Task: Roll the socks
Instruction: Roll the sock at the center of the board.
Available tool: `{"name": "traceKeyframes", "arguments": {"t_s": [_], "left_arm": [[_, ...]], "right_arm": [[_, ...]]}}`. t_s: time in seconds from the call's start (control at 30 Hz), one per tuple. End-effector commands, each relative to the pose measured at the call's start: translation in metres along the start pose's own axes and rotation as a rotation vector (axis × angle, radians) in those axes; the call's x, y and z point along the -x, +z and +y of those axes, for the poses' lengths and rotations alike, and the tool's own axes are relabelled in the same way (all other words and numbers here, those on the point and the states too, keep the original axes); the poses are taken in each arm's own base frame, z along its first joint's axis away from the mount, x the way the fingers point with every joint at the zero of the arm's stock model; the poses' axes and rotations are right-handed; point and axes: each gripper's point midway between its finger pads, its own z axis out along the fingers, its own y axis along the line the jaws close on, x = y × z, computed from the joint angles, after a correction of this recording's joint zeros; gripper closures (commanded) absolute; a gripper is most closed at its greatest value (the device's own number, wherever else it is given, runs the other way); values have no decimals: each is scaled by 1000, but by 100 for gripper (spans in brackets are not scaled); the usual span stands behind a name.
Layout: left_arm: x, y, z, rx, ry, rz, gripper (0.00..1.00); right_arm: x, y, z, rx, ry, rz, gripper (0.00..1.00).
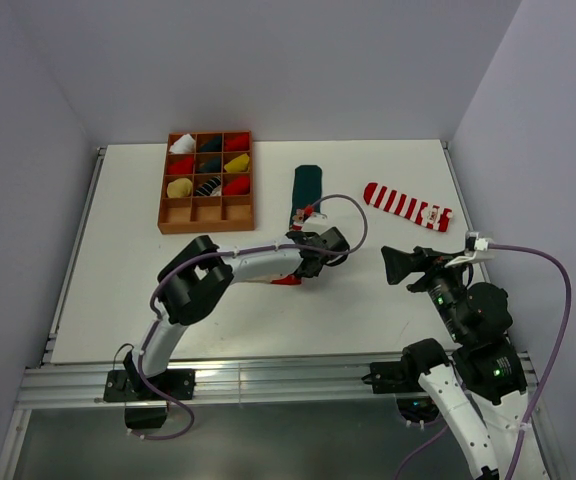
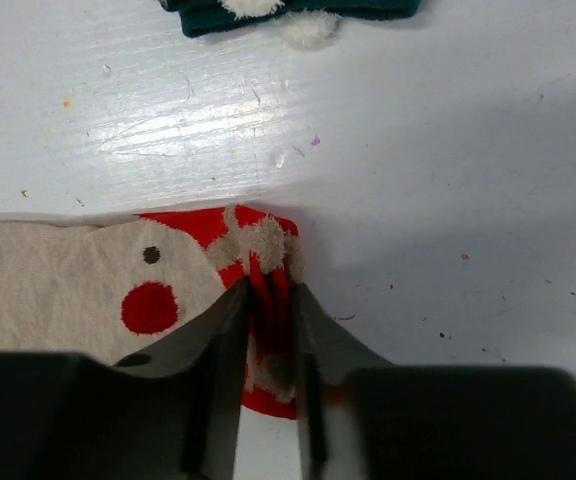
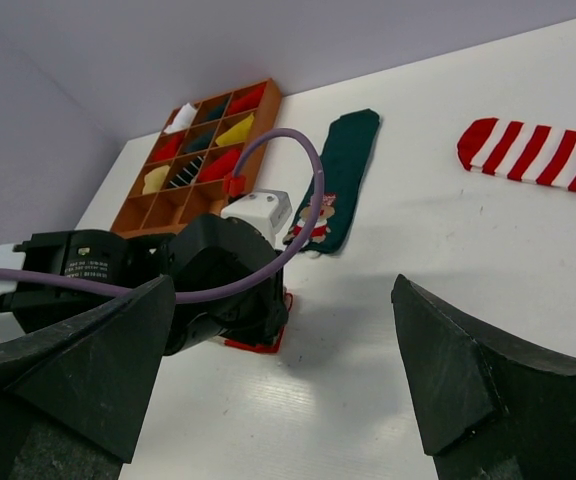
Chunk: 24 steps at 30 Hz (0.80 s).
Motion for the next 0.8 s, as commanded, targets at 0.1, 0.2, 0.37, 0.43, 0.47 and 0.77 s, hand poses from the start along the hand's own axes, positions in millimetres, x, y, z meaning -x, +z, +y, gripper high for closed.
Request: {"name": "traceKeyframes", "arguments": {"t_s": [0.1, 0.2, 0.37, 0.43, 0.47, 0.77], "left_arm": [[-28, 13, -2, -10, 28, 93, 93], [-31, 6, -3, -48, 10, 105, 100], [-6, -23, -20, -234, -80, 68, 100], [-14, -27, -21, -323, -108, 117, 100], [1, -36, -29, -398, -150, 83, 100], [-13, -28, -18, -620, -317, 191, 100]], "right_arm": [[-1, 3, 2, 15, -6, -4, 4], [-3, 4, 2, 18, -4, 3, 4], [-16, 12, 12, 71, 15, 65, 4], [-25, 18, 14, 83, 34, 107, 4], [-31, 23, 14, 80, 44, 135, 4], [-88, 60, 8, 52, 198, 309, 15]]}}
